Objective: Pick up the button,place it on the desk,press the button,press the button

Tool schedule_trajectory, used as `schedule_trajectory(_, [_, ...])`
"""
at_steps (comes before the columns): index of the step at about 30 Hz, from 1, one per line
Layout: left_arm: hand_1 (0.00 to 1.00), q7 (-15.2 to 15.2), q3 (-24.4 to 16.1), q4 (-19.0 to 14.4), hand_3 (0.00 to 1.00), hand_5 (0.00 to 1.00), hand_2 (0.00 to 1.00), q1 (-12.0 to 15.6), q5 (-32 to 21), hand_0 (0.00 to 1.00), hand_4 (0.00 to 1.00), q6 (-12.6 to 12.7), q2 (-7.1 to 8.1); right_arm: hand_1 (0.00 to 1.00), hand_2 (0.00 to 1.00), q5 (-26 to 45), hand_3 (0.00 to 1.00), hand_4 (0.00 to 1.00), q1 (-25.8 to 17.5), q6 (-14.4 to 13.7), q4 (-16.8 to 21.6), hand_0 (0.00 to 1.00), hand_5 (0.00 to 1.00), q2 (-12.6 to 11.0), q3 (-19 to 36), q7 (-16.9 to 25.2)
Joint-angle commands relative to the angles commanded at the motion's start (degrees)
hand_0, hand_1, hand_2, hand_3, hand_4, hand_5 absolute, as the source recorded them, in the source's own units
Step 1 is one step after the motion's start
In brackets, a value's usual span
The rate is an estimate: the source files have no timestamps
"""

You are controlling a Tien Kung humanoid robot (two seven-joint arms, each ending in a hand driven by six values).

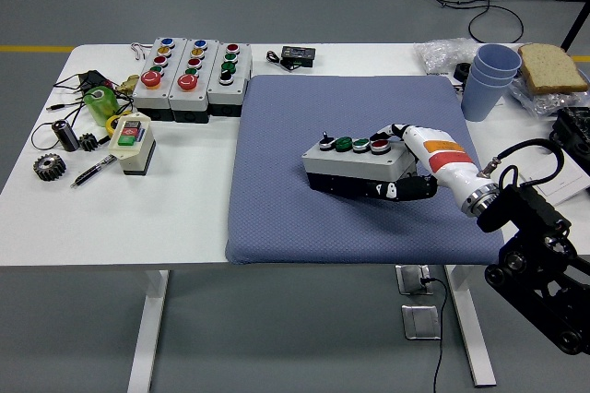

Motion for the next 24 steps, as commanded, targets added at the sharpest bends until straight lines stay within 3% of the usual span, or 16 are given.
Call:
schedule_trajectory(6, [0.658,0.0,0.0,0.0,0.594,0.65,0.68,-0.1,0.3,0.624,0.34,0.0,-0.05,0.002,0.247,2.1,0.526,0.539,0.2,-2.6,-2.0,0.017,0.008,-0.7,-0.9,5.1])
schedule_trajectory(14, [0.658,0.0,0.1,0.0,0.593,0.653,0.68,-0.1,0.0,0.623,0.342,0.0,-0.1,0.002,0.254,12.6,0.528,0.555,-0.7,-11.7,-6.4,0.031,0.002,-2.6,-2.0,20.3])
schedule_trajectory(24, [0.658,0.1,0.1,0.0,0.594,0.651,0.68,-0.1,0.4,0.624,0.34,-0.1,-0.27,0.002,0.254,18.6,0.526,0.565,0.0,-19.5,-10.5,0.03,0.002,-2.1,-7.2,31.5])
